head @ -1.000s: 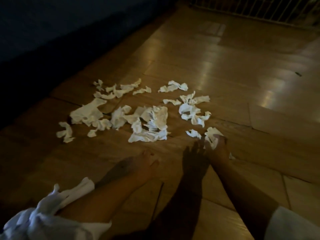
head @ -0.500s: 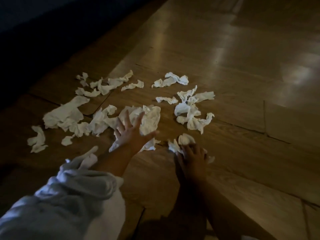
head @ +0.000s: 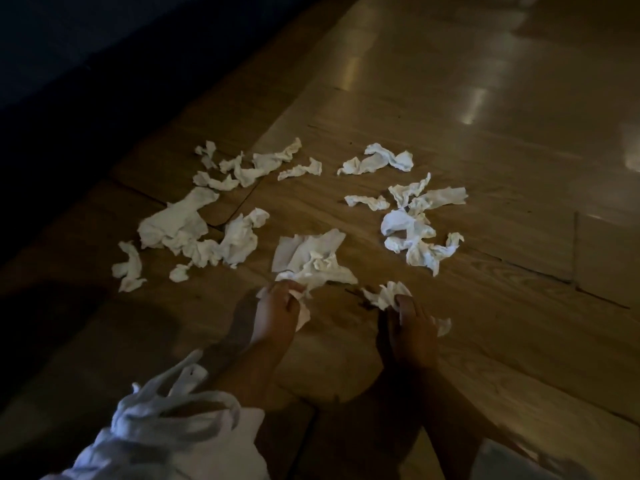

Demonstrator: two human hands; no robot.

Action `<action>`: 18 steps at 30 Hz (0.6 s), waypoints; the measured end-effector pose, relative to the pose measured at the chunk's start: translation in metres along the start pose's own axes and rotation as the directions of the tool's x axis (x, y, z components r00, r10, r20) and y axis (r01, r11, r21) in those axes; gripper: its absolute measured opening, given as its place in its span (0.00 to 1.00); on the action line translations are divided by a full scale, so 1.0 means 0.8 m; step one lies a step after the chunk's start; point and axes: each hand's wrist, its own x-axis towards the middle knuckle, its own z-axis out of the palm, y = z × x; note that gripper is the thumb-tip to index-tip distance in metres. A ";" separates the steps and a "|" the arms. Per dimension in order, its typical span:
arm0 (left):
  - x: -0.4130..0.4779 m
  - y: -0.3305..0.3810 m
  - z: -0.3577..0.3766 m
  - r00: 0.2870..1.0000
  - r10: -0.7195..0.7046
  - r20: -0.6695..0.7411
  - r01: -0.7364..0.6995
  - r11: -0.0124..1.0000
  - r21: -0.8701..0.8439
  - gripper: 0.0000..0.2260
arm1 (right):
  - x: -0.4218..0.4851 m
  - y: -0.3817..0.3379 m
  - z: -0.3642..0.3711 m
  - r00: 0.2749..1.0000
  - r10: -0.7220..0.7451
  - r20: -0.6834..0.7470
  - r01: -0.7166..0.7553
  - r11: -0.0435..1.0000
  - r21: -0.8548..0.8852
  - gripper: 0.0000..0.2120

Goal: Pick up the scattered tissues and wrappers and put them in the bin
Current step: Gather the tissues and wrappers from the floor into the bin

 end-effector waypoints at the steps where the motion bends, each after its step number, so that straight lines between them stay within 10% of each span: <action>1: 0.003 0.003 -0.006 0.997 -0.071 -0.024 0.068 0.994 -0.091 0.11 | 0.001 0.001 -0.001 0.999 -0.014 -0.046 0.014 1.000 0.004 0.16; 5: -0.002 0.016 -0.046 0.995 -0.097 -0.036 0.088 0.974 -0.207 0.14 | -0.001 0.005 -0.013 0.999 0.046 0.016 -0.046 0.999 -0.009 0.18; 9: -0.021 0.029 -0.090 0.996 -0.086 0.033 0.091 0.958 -0.273 0.20 | -0.009 -0.068 -0.057 0.858 0.442 0.263 -0.467 0.883 0.039 0.13; 14: -0.048 0.059 -0.165 0.994 -0.105 0.027 0.108 0.932 -0.345 0.11 | -0.046 -0.162 -0.151 0.938 0.134 0.320 -0.247 0.905 0.346 0.16; 18: -0.068 0.091 -0.224 0.982 -0.179 0.059 0.186 0.867 -0.462 0.12 | -0.036 -0.248 -0.207 0.943 0.191 0.274 -0.288 0.881 0.375 0.22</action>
